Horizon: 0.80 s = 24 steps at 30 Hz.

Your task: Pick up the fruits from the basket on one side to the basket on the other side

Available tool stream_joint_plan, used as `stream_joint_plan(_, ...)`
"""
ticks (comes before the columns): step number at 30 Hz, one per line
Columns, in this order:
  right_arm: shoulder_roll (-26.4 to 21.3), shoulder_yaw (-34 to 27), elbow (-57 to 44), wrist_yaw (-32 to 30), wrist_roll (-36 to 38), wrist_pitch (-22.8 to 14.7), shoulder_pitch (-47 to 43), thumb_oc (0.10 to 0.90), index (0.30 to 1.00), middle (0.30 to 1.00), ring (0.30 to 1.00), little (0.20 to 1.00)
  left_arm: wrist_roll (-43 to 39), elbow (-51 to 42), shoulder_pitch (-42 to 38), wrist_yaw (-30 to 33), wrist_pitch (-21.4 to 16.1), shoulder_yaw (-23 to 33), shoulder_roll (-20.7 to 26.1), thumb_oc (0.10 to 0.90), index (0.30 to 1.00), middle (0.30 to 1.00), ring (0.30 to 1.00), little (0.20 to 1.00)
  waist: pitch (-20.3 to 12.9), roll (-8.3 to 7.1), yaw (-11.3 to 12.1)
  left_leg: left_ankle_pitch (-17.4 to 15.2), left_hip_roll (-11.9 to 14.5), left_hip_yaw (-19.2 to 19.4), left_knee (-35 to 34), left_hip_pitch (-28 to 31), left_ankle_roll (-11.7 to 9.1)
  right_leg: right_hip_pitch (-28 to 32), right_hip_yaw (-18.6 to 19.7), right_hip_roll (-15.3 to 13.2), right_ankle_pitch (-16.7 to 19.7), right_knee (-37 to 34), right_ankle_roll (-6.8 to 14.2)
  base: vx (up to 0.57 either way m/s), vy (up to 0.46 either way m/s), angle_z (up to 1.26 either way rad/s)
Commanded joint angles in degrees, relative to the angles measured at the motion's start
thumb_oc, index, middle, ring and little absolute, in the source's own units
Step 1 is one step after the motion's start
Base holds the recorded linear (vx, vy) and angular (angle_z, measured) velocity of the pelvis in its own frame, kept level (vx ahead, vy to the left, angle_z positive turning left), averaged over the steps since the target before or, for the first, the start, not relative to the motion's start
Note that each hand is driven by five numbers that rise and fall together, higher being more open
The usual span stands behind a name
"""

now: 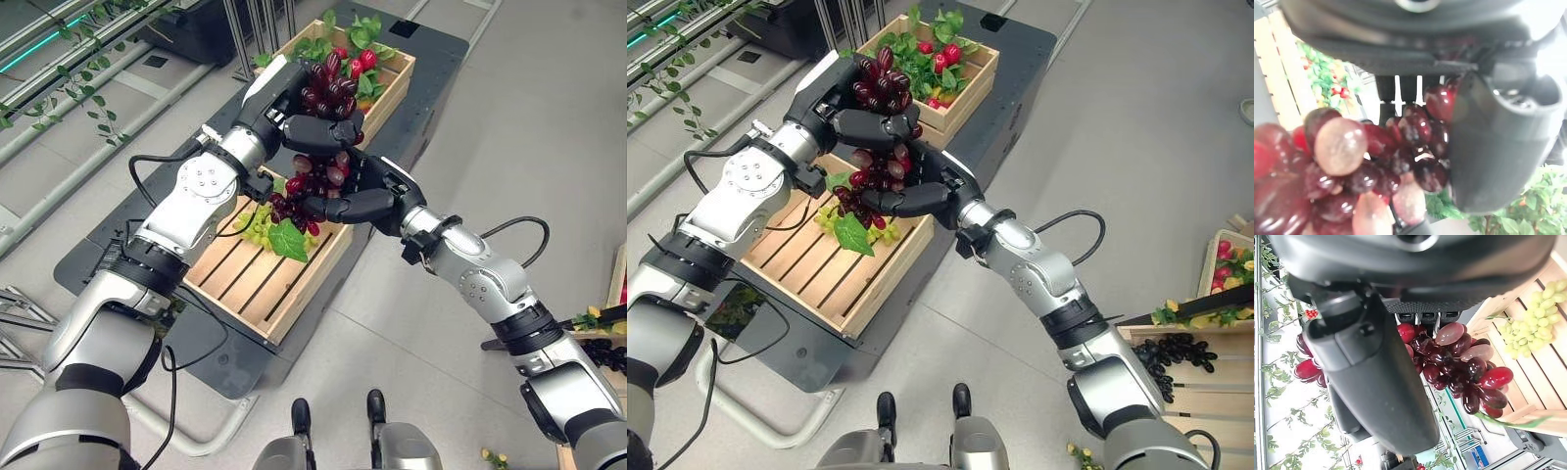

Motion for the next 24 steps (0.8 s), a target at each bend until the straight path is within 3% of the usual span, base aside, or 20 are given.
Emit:
stream_joint_plan(1,8.9,3.3,3.1,-0.3,6.1,-12.7,0.5,0.562,0.542,0.542,0.542,0.542,-5.3,4.0,-5.1,-2.4,-6.2,-0.3,-5.8,0.4,0.3,0.3,0.3,0.3,-21.1,2.69,0.5,-2.5,0.5,-1.5,0.0,-0.4,-2.1,1.0,-0.1,-1.1,0.7,0.3,-1.1,0.0,0.0,0.0)
stream_joint_plan(3,10.2,2.6,2.9,-1.1,6.6,-14.8,0.4,0.4,0.3,0.3,0.3,0.3,-5.6,4.6,-4.8,-3.4,-6.1,-0.1,-6.1,0.4,0.3,0.3,0.3,0.3,-21.3,2.85,0.5,-2.6,0.6,-1.5,0.0,-0.4,-2.1,1.0,0.1,-1.1,0.7,0.2,-1.0,0.02,0.014,-0.04)
stream_joint_plan(8,11.9,0.3,3.6,-3.5,5.7,-19.7,0.9,0.4,0.3,0.3,0.3,0.3,-6.1,6.0,-3.9,-4.3,-6.7,1.1,-6.4,0.4,0.3,0.3,0.3,0.3,-21.7,3.19,0.7,-2.5,0.8,-1.3,0.0,-0.4,-2.2,0.9,0.2,-1.1,0.9,0.1,-0.9,0.01,0.005,-0.02)
stream_joint_plan(12,12.0,-1.1,3.6,-4.9,4.6,-21.1,1.8,0.4,0.3,0.3,0.3,0.3,-6.3,6.7,-3.1,-3.3,-6.8,2.4,-6.4,0.4,0.3,0.3,0.3,0.3,-21.9,3.28,0.5,-2.5,0.9,-1.3,0.0,-0.5,-2.2,0.7,0.3,-1.0,1.0,0.2,-0.9,0.0,0.0,0.0)
stream_joint_plan(14,11.5,-1.9,4.4,-5.4,4.4,-21.9,2.0,0.4,0.3,0.3,0.3,0.3,-6.3,7.8,-2.5,-1.8,-7.3,3.7,-6.4,0.8,0.9,0.9,0.9,0.9,-21.9,3.3,0.4,-2.5,1.0,-1.3,0.0,-0.5,-2.2,0.6,0.4,-1.0,1.0,0.3,-1.0,0.0,-0.003,-0.02)
stream_joint_plan(24,10.5,-8.0,5.8,-6.9,8.3,-24.6,7.7,0.4,0.3,0.3,0.3,0.3,-4.9,10.0,3.1,1.9,-8.8,10.1,-5.5,0.8,0.9,0.9,0.9,0.9,-22.0,3.26,-0.5,-2.4,1.8,-0.5,0.0,-0.4,-2.5,0.0,1.0,-0.7,1.3,0.0,-1.1,0.01,-0.016,-0.06)
